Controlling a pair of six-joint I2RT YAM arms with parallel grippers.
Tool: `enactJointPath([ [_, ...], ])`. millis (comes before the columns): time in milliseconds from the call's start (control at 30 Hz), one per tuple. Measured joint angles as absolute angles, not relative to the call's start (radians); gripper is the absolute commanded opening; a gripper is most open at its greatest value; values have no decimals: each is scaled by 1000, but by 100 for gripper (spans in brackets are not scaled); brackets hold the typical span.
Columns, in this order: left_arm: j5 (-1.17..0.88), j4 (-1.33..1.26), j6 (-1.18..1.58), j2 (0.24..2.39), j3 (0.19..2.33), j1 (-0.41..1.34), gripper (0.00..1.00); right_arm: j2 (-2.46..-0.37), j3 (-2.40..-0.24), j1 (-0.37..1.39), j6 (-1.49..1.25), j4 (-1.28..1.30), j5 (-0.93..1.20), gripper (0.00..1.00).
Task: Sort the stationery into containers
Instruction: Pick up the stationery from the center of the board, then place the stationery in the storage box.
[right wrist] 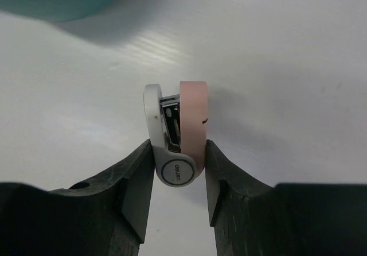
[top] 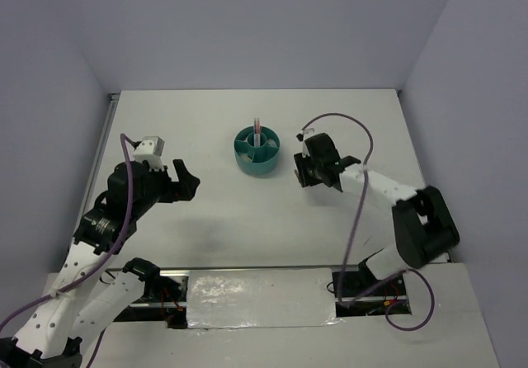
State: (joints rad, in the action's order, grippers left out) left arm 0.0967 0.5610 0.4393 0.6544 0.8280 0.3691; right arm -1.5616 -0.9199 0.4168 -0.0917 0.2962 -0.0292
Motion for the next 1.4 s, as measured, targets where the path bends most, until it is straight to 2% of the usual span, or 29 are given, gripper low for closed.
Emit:
enactJointPath([
  [133, -68, 477, 544, 679, 819, 369, 99, -1304, -791, 640, -73, 178, -112, 2],
  [300, -221, 275, 738, 708, 782, 400, 99, -1093, -706, 937, -70, 35, -217, 4],
  [433, -241, 145, 841, 759, 782, 498, 95, -1014, -707, 1065, -91, -15, -339, 4],
  [600, -202, 80, 892, 868, 793, 669, 93, -1014, -743, 1217, -79, -38, -459, 5],
  [700, -154, 75, 904, 926, 798, 751, 89, -1045, -792, 1258, -65, -36, -517, 5],
  [833, -105, 60, 915, 951, 804, 779, 77, -1069, -813, 1285, -58, -22, -577, 5],
  [933, -81, 60, 914, 950, 806, 783, 77, -1072, -813, 1287, -58, -21, -603, 5],
  [1067, -52, 67, 900, 950, 812, 783, 82, -1072, -814, 1287, -58, -21, -605, 6],
  [1200, -28, 78, 882, 946, 825, 783, 81, -1085, -828, 1287, -62, -14, -593, 6],
  [1267, -22, 80, 867, 938, 825, 783, 76, -1087, -828, 1287, -62, -13, -577, 6],
  [1400, -19, 84, 846, 921, 826, 783, 54, -1087, -828, 1287, -62, -13, -554, 7],
])
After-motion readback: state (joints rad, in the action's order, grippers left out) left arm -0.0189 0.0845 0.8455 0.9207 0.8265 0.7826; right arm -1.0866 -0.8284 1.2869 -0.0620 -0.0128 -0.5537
